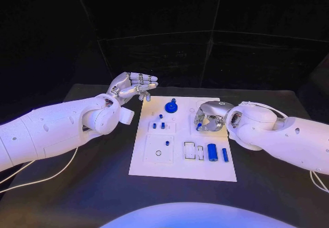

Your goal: Assemble the parts on the task board

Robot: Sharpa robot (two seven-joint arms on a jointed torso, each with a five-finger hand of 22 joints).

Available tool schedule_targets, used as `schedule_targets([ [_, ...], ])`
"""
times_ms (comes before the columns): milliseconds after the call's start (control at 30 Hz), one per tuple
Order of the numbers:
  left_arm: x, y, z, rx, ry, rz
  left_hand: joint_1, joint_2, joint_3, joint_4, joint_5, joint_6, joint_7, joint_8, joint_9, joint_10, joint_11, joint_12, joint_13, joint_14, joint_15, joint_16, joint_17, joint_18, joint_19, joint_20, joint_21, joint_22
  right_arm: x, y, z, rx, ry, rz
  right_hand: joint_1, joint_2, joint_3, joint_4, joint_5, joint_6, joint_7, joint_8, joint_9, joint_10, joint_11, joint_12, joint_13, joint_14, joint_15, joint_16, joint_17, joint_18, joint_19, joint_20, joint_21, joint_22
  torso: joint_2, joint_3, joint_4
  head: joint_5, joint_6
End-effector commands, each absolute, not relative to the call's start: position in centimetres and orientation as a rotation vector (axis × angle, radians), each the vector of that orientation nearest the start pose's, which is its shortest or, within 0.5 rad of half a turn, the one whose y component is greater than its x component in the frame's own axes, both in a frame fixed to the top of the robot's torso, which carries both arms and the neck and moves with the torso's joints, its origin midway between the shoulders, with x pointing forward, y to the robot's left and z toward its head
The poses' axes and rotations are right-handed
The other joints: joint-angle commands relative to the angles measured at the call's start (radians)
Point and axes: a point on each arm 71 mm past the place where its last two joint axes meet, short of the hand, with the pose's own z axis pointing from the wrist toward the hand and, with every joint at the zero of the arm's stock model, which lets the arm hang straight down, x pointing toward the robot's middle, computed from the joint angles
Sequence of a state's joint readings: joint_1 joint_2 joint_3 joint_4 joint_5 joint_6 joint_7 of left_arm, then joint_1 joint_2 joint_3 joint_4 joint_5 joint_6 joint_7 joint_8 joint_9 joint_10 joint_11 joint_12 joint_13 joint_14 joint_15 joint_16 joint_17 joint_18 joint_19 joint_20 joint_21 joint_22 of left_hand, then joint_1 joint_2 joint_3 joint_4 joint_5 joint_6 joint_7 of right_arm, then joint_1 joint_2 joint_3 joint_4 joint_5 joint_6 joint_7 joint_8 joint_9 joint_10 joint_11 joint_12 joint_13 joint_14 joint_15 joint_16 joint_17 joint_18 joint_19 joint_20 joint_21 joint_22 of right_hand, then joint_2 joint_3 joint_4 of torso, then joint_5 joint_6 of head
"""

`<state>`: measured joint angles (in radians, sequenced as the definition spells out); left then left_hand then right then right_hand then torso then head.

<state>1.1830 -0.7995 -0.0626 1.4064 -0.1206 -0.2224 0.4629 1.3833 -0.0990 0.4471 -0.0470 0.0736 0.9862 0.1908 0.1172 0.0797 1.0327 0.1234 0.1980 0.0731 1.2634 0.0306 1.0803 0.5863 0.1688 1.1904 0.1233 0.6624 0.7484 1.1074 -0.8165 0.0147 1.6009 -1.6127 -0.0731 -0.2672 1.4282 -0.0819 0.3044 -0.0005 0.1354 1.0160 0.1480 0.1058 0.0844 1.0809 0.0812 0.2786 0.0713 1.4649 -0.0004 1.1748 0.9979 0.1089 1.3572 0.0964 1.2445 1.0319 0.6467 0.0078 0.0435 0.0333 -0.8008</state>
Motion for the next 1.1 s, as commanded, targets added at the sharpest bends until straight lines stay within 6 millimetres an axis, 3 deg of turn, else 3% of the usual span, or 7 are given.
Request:
schedule_targets([
  [33,50.2,21.5,-19.4,-0.950,1.435,-1.575,-0.006,0.002,-0.006,-0.002,0.006,-0.005,0.002,0.002,-0.002,-0.010,0.000,0.004,-0.001,-0.006,-0.001,-0.002,0.000,0.014,-0.004,0.003,-0.004,-0.001,45.8,-16.6,-21.7,-0.324,1.896,0.520,-0.002,0.012,0.013,0.001,-0.003,0.014,0.001,0.006,0.001,0.021,-0.003,-0.003,-0.001,0.019,-0.009,0.008,0.006,-0.006,0.009,0.000,0.008,0.010,0.000,-0.0003,-0.0016,0.000,0.000],
  [300,50.2,21.5,-19.4,-0.950,1.435,-1.576,-0.006,0.002,-0.006,-0.002,0.006,-0.005,0.002,0.002,-0.002,-0.010,0.000,0.004,-0.001,-0.006,-0.001,-0.002,0.000,0.014,-0.004,0.003,-0.004,-0.001,46.0,-16.6,-21.8,-0.332,1.895,0.507,-0.003,0.011,0.032,0.001,-0.003,0.031,0.000,0.007,0.001,0.048,-0.007,-0.015,-0.002,0.022,-0.012,0.018,0.017,-0.009,0.016,-0.004,0.020,0.028,0.000,-0.0001,0.0006,-0.001,-0.004],
  [600,50.3,21.7,-19.4,-0.950,1.434,-1.573,-0.006,0.002,-0.006,-0.002,0.006,-0.005,0.002,0.002,-0.002,-0.011,0.000,0.006,-0.001,-0.006,-0.001,-0.001,0.000,0.015,-0.004,0.003,-0.004,-0.001,46.0,-16.6,-22.1,-0.357,1.888,0.456,0.002,0.004,0.044,-0.005,-0.004,0.036,0.000,0.004,-0.001,0.056,-0.007,-0.028,-0.003,0.022,-0.013,0.023,0.021,-0.011,0.020,-0.006,0.027,0.038,0.000,-0.0004,-0.0010,0.001,-0.008],
  [900,50.3,21.7,-19.4,-0.951,1.434,-1.571,-0.006,0.002,-0.006,-0.002,0.006,-0.005,0.002,0.002,-0.002,-0.011,0.000,0.006,-0.001,-0.006,-0.001,-0.001,0.000,0.015,-0.004,0.003,-0.004,-0.001,45.3,-15.9,-21.1,-0.340,1.778,0.515,0.026,0.013,0.084,-0.027,-0.006,0.066,-0.003,0.010,0.000,0.094,-0.013,-0.037,0.003,0.026,-0.018,0.037,0.035,-0.018,0.035,-0.010,0.054,0.078,-0.001,0.0008,-0.0016,0.000,-0.006],
  [1100,50.3,21.7,-19.4,-0.951,1.434,-1.571,-0.006,0.002,-0.006,-0.002,0.006,-0.005,0.002,0.002,-0.002,-0.011,0.000,0.006,-0.001,-0.006,-0.001,-0.001,0.000,0.015,-0.004,0.003,-0.004,-0.001,44.4,-16.0,-20.1,-0.320,1.719,0.552,0.029,0.013,0.095,-0.034,-0.010,0.071,-0.003,0.010,0.000,0.100,-0.014,-0.041,0.005,0.027,-0.018,0.040,0.037,-0.020,0.040,-0.012,0.063,0.091,-0.002,-0.0011,-0.0009,-0.007,-0.001],
])
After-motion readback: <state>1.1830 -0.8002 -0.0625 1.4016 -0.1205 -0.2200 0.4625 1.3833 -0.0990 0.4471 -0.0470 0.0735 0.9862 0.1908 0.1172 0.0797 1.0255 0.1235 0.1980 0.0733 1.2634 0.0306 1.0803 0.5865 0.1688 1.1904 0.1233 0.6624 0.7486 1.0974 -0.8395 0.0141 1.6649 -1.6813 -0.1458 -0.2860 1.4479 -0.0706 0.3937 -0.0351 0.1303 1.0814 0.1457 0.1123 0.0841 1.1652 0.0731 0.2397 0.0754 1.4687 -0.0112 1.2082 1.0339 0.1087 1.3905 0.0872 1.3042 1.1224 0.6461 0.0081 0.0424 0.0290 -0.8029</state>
